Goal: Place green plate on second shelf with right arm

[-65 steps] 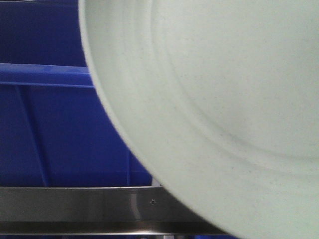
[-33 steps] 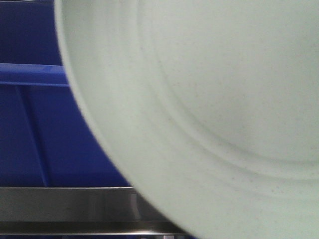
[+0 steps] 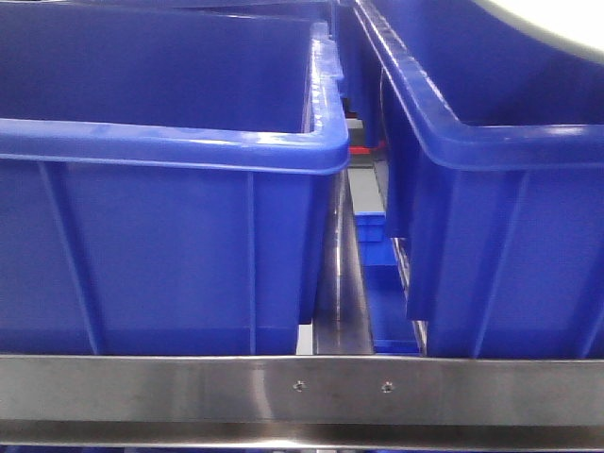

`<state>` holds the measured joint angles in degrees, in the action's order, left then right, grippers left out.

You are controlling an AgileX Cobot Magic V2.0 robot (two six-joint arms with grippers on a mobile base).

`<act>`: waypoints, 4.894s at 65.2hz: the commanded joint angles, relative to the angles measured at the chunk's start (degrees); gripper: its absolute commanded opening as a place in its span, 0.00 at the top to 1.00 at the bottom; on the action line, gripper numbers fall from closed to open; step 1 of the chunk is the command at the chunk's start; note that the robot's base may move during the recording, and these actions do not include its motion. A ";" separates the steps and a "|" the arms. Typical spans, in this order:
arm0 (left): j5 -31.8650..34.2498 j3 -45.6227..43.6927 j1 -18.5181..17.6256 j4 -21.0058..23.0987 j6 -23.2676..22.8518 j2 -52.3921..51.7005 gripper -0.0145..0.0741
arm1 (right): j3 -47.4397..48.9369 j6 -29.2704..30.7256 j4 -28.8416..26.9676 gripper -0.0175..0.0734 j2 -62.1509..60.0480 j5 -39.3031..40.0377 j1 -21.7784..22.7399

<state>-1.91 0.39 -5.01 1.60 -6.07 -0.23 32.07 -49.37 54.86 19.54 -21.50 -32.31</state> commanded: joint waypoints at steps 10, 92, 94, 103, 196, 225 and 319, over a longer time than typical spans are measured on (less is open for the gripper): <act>5.13 2.34 -0.17 0.47 -0.19 -0.93 0.69 | 7.88 -18.72 25.76 0.75 15.49 -6.63 0.42; 5.13 2.34 -0.17 0.47 -0.19 -0.93 0.69 | 13.78 -42.97 39.86 0.58 35.03 -11.71 0.36; 5.13 2.34 -0.17 0.47 -0.19 -0.93 0.69 | 13.78 -42.97 38.82 0.63 34.65 -8.18 0.36; 5.13 2.34 -0.17 0.47 -0.19 -0.93 0.69 | 13.78 -42.97 39.72 0.75 33.94 8.55 0.36; 5.13 2.34 -0.17 0.47 -0.19 -0.93 0.69 | -21.93 -63.07 46.34 0.75 -21.73 16.99 14.38; 5.13 2.34 -0.17 0.47 -0.19 -0.93 0.69 | -32.62 -61.97 50.56 0.75 -21.21 20.76 19.02; 5.13 2.34 -0.17 0.47 -0.19 -0.93 0.69 | -32.62 40.95 -51.00 0.75 -21.27 20.79 29.85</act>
<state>-1.89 0.39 -5.01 1.60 -6.07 -0.23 -1.59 -9.12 5.03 -0.68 -4.25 -4.85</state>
